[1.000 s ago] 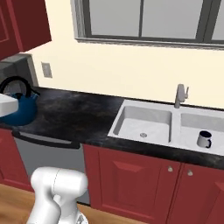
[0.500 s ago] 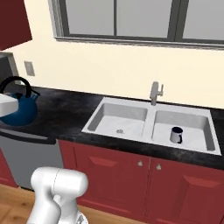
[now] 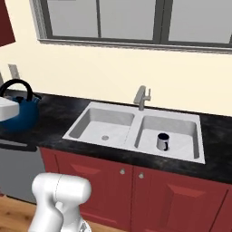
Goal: Open the cabinet, pick the kettle from the cabinet, and place it in the sink.
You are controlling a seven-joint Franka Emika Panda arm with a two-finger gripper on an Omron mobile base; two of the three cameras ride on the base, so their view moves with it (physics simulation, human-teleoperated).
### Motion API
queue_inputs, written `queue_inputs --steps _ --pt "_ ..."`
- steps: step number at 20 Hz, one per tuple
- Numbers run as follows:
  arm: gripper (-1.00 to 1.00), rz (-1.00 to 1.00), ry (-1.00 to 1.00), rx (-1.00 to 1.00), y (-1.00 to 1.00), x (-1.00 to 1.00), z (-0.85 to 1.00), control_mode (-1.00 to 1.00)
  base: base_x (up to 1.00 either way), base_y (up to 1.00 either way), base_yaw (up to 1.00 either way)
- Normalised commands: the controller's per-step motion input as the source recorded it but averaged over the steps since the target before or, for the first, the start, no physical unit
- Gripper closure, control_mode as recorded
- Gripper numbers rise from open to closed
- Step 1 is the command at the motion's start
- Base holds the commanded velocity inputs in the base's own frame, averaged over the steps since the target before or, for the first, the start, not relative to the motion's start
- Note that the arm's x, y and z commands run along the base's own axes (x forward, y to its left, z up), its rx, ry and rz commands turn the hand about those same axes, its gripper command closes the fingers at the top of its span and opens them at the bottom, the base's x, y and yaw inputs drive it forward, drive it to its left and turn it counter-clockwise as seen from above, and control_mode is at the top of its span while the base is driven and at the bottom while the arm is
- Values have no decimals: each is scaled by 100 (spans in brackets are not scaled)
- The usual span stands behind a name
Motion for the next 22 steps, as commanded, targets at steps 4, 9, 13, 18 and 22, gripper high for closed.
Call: queue_inputs --steps 4,9,13,18,22 --pt "100 0 0 0 0 0 0 100 51 -40 0" --pt "100 0 0 0 0 0 0 100 51 -38 0" --pt "100 0 0 0 0 0 0 100 53 -28 0" --pt "100 0 0 0 0 0 0 100 30 -12 0" --pt "100 0 0 0 0 0 0 100 0 0 0"
